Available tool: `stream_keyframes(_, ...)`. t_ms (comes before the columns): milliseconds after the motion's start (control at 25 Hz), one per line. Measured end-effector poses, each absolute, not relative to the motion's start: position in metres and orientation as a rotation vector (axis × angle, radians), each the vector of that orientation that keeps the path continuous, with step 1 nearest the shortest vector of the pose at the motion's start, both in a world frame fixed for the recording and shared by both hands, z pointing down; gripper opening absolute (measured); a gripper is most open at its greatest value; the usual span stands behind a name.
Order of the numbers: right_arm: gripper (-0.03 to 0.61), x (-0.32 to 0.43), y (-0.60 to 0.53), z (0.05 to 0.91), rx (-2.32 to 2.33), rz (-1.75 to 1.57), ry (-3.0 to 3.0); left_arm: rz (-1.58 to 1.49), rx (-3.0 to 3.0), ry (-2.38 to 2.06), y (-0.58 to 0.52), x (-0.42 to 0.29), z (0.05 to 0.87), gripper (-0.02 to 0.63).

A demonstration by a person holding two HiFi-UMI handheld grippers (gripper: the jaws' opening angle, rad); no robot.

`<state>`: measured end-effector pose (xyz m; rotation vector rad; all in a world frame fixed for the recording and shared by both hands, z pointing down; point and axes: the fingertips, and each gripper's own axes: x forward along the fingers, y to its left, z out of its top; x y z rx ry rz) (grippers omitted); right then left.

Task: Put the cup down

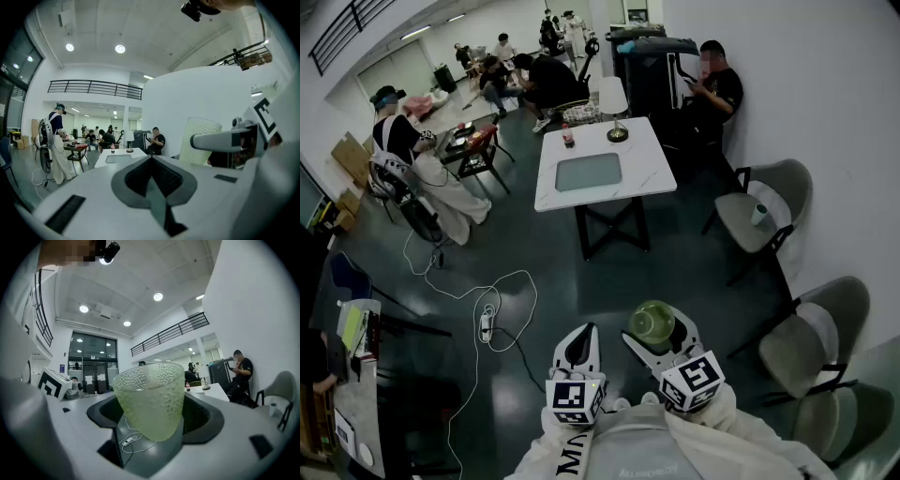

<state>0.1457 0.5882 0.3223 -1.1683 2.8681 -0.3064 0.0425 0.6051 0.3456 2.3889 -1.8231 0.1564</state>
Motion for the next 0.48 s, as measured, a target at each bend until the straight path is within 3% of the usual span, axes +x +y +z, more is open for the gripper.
stream_keyframes(480,0.380,0.158,0.591,0.327,-1.191,-0.335,2.858,0.178,2.399,-1.773,0.604,0.058,0.357,0.011)
